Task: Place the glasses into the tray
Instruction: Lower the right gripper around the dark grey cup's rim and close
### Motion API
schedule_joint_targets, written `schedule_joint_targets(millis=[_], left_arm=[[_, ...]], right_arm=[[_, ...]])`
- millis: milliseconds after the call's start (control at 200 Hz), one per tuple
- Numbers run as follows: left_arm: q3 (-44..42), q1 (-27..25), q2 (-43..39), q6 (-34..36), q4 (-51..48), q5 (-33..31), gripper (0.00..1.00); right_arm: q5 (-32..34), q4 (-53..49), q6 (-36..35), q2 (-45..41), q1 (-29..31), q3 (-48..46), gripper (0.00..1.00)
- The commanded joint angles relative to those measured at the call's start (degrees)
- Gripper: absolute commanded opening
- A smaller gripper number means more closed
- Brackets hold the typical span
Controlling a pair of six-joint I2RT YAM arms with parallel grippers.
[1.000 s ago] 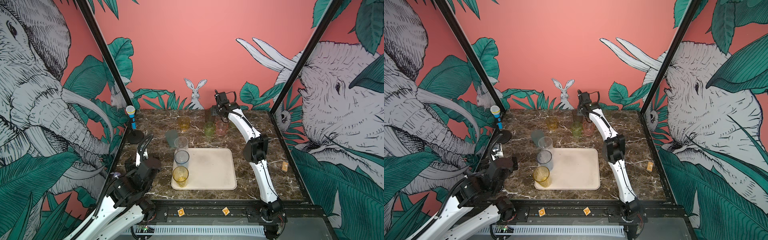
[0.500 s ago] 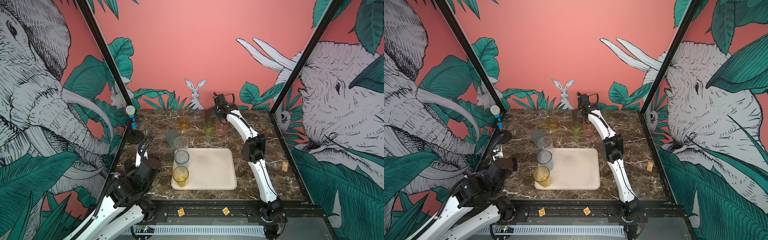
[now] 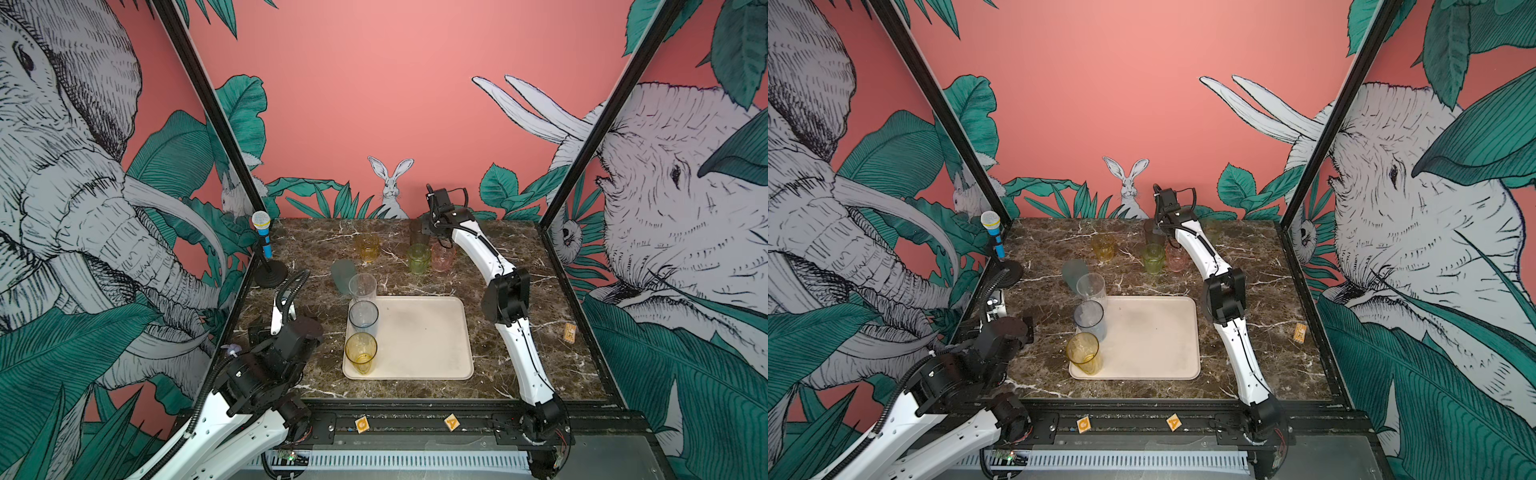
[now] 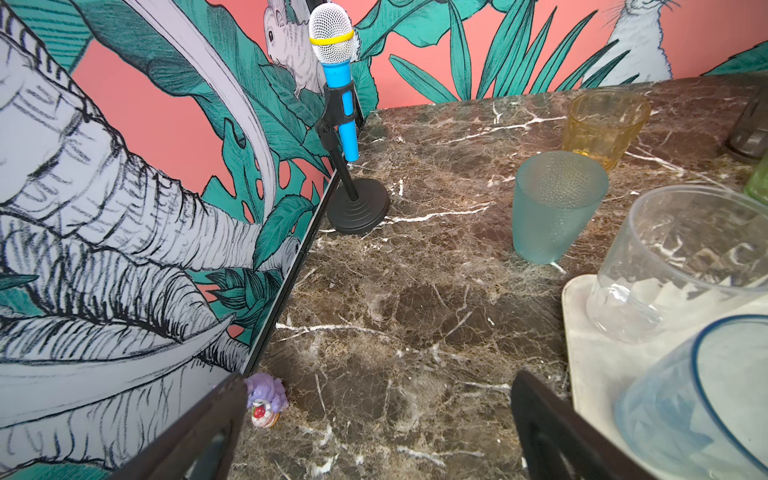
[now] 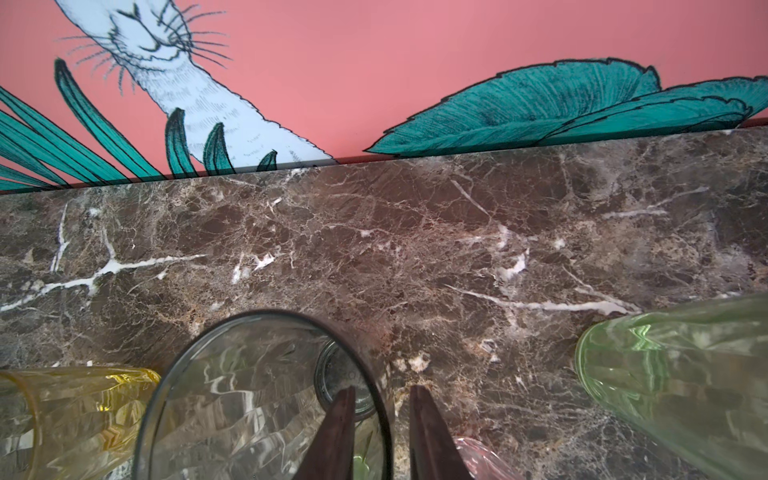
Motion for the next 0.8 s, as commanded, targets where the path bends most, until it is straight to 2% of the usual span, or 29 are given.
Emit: schedule_joint_targets(millis=[0, 250, 450, 795], left_arm=[[0.0, 0.2, -0.4, -1.2, -1.2, -0.8, 0.99], [0.0, 0.2, 0.2, -1.0, -1.1, -0.1, 0.99], [-0.1, 0.2, 0.8, -1.0, -1.0, 0.2, 0.99], [-0.8, 0.3, 0.6, -1.3, -0.6, 0.9, 0.99]], right_arm=[[0.1, 0.4, 0.6, 2.0, -0.2, 1.6, 0.24], [0.5, 0.8, 0.6, 2.5, -0.1, 1.9, 0.19], [0.3, 1.2, 0.7, 2.6, -0.1, 2.1, 0.05], [0.4, 0.8, 0.5, 2.0, -0.1, 3.5, 0.00]])
